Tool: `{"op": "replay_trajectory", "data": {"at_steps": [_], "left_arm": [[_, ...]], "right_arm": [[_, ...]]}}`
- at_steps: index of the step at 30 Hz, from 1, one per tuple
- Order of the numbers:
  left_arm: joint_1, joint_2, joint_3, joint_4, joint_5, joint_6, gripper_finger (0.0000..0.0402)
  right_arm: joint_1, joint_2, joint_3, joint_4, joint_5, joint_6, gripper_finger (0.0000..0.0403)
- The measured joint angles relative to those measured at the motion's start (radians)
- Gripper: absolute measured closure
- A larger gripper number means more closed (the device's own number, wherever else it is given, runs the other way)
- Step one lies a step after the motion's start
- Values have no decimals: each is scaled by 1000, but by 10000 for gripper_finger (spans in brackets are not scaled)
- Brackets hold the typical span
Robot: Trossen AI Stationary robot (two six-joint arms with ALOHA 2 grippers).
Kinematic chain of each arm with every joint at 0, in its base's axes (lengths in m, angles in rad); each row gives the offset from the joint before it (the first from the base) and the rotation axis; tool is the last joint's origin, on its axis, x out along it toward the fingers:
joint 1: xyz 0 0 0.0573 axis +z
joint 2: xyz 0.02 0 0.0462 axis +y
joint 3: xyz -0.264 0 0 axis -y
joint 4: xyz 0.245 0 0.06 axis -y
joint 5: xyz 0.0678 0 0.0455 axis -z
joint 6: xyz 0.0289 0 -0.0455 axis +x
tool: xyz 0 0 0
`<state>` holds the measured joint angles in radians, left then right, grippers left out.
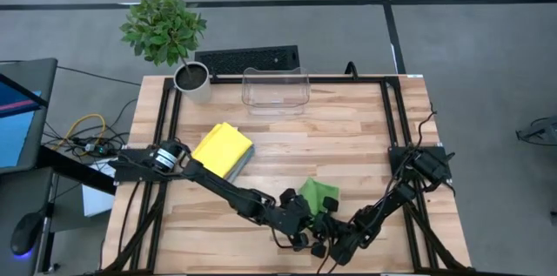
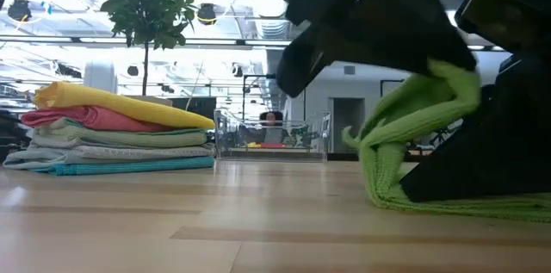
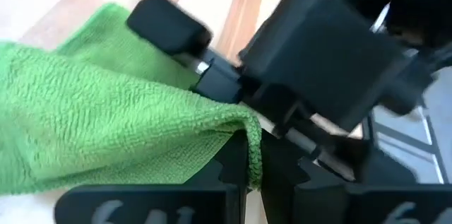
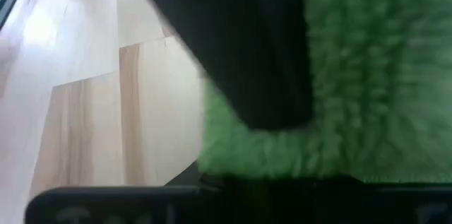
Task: Fold microfiber towels
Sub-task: Fold the green microfiber cloth
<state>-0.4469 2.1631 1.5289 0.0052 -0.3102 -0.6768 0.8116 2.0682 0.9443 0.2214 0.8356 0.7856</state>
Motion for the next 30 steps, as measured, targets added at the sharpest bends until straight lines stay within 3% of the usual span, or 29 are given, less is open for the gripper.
{"op": "replay_trajectory", "data": {"at_steps": [14,23,30], "left_arm": [[1,58,4,30,-12,-36,386],[9,66,0,14,-55,-26,386],[11,65,0,46,-68,-30,386]], "right_arm": [[76,-67,23,-87,17,-92,306],[196,-195,33,-434,126,192,306],[222,-205,33,-490,231,284,306]]}}
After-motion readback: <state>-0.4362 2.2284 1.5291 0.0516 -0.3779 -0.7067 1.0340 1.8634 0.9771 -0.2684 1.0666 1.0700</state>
